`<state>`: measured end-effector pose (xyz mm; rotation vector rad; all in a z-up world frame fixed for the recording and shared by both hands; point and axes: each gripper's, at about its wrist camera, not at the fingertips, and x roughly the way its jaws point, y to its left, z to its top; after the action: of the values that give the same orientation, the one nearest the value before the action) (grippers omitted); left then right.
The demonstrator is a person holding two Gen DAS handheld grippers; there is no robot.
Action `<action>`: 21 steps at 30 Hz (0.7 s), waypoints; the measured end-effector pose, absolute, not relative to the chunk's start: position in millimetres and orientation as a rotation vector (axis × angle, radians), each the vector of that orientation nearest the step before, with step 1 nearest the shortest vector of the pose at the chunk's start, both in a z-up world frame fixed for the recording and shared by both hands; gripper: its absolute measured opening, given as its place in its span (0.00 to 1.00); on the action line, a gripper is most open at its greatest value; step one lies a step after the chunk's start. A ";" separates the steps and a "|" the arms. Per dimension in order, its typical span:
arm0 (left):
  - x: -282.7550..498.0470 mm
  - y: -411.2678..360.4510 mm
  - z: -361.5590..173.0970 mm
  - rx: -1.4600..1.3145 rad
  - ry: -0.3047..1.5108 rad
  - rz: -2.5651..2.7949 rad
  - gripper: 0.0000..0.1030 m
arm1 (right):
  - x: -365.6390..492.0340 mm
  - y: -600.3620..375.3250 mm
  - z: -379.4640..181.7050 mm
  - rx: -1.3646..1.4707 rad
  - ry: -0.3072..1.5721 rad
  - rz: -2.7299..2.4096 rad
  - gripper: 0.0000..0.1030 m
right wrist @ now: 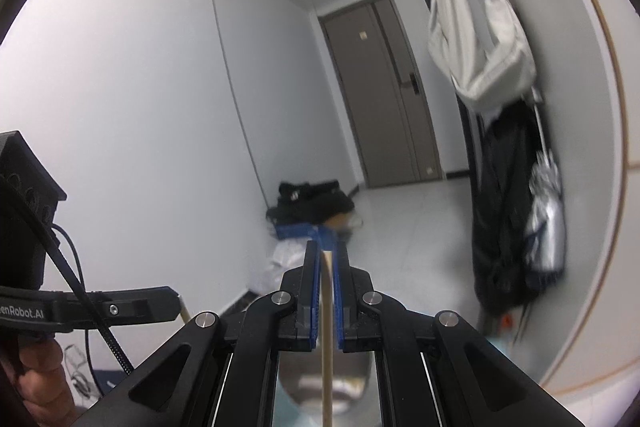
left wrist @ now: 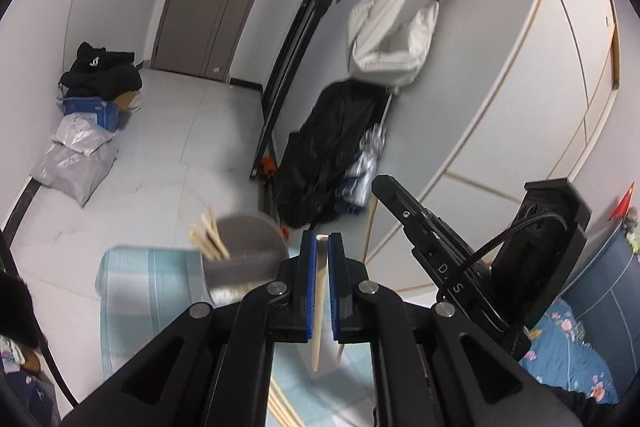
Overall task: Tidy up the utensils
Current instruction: 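Lift both held chopsticks and carry them up over the white holder, then lower both chopsticks into the holder and open both grippers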
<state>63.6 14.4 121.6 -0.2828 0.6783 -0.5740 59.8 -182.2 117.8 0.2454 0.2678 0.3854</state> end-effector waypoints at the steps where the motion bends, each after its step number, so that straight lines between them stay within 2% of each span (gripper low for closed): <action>1: 68.2 15.1 125.1 -0.281 0.670 -0.571 0.02 | 65.1 -181.6 123.2 0.246 0.254 0.390 0.05; 11: 125.8 29.1 145.1 -0.303 0.597 -0.530 0.02 | 130.0 -158.8 156.9 0.210 0.152 0.438 0.05; 21: 148.9 33.8 117.3 -0.256 0.579 -0.475 0.02 | 183.2 -139.9 130.9 0.174 0.126 0.473 0.05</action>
<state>148.9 33.8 117.3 -0.2563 0.5791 -0.4753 183.2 -139.9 130.9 0.1745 0.1255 0.4725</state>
